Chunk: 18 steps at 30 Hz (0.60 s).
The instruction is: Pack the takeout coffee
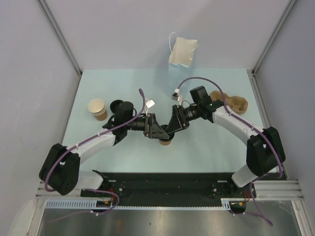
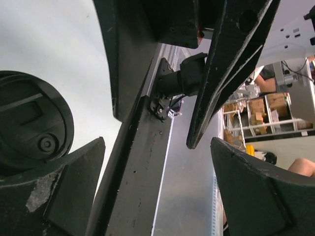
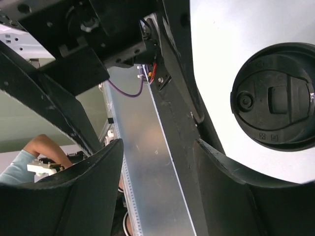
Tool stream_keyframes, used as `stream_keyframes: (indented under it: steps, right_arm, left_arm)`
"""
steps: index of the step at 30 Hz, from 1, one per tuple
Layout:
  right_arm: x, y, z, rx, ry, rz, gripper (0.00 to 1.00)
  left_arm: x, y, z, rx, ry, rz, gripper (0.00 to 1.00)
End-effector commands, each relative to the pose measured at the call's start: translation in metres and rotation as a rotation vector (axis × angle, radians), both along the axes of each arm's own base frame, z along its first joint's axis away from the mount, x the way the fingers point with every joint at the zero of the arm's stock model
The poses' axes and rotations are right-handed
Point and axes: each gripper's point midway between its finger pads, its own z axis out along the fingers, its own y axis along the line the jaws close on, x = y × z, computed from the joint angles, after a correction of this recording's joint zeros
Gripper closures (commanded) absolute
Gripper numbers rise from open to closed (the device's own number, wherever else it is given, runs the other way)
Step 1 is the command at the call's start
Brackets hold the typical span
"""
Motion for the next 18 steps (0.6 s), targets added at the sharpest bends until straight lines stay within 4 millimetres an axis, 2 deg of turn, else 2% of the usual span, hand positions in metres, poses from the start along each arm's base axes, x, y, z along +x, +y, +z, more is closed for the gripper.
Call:
stream_keyframes:
  steps: [1,4,7,8,9,10,11,14,18]
  right_arm:
    - [0.007,0.007,0.000,0.029,-0.007,-0.011,0.38]
    - [0.012,0.008,-0.009,0.025,0.024,-0.023,0.45]
    - [0.015,0.006,-0.011,0.020,0.036,-0.039,0.58]
    - [0.016,0.007,-0.012,0.017,0.041,-0.042,0.61]
    - [0.016,0.007,-0.012,0.017,0.046,-0.042,0.65]
    - [0.015,0.008,-0.013,0.016,0.049,-0.041,0.66]
    - [0.015,0.008,-0.012,0.017,0.049,-0.040,0.67]
    - [0.013,0.008,-0.017,0.007,0.053,-0.042,0.68]
    - [0.015,0.009,-0.029,-0.019,0.062,-0.051,0.69]
  left_arm:
    - [-0.001,-0.008,0.007,-0.050,-0.008,-0.041,0.09]
    - [-0.001,-0.009,0.004,-0.055,0.013,-0.039,0.16]
    - [-0.002,-0.009,0.004,-0.064,0.017,-0.040,0.30]
    - [-0.002,-0.009,0.004,-0.064,0.018,-0.039,0.38]
    - [-0.002,-0.009,0.004,-0.064,0.018,-0.039,0.42]
    - [-0.001,-0.008,0.004,-0.065,0.018,-0.036,0.47]
    - [-0.001,-0.008,0.003,-0.063,0.023,-0.033,0.57]
    - [0.003,-0.006,-0.001,-0.055,0.040,-0.018,0.71]
    - [0.013,-0.006,-0.011,-0.014,0.057,0.008,0.81]
